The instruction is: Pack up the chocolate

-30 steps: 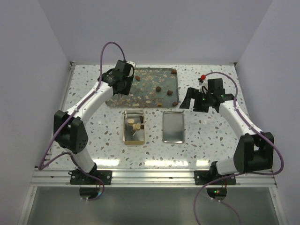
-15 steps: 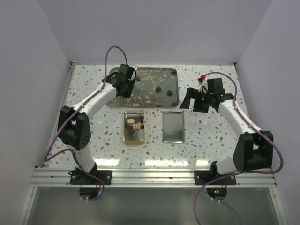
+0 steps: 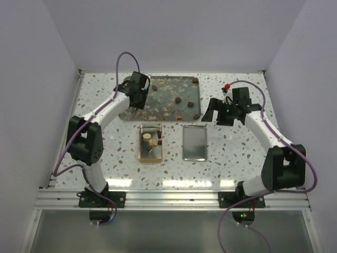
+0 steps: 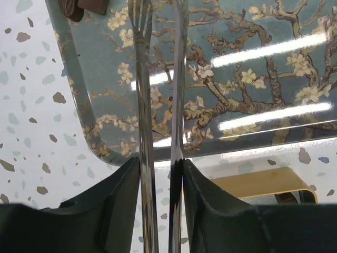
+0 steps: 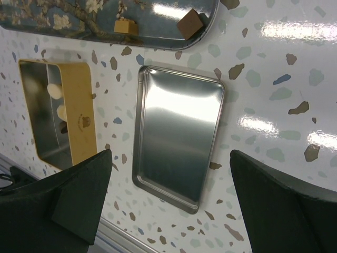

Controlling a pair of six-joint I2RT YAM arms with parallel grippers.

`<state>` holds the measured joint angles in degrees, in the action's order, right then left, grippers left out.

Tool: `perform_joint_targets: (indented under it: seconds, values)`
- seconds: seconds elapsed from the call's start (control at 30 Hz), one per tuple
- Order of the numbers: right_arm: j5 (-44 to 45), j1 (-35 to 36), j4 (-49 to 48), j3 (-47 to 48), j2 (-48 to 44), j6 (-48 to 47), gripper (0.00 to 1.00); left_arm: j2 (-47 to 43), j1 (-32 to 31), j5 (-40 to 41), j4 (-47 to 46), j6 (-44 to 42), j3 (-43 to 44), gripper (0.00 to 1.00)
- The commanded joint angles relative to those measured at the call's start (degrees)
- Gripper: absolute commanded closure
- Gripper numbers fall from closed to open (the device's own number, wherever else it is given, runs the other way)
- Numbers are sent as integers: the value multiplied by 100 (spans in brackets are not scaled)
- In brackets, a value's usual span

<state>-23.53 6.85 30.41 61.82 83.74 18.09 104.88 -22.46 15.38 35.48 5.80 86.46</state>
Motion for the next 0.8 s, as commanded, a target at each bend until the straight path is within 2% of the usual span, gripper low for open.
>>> perform_joint_targets:
  seconds: [0.0, 0.4, 0.77]
  values:
    - [-2, 27, -27, 234, 28, -42, 4, 67, 75, -70, -296, -193, 249, 58]
    - [41, 18, 26, 216, 2, -51, 3, 463, 101, -158, -305, -361, 680, 58]
    - [6, 18, -9, 216, 1, -25, 4, -2, 101, -263, -33, -308, 399, 71]
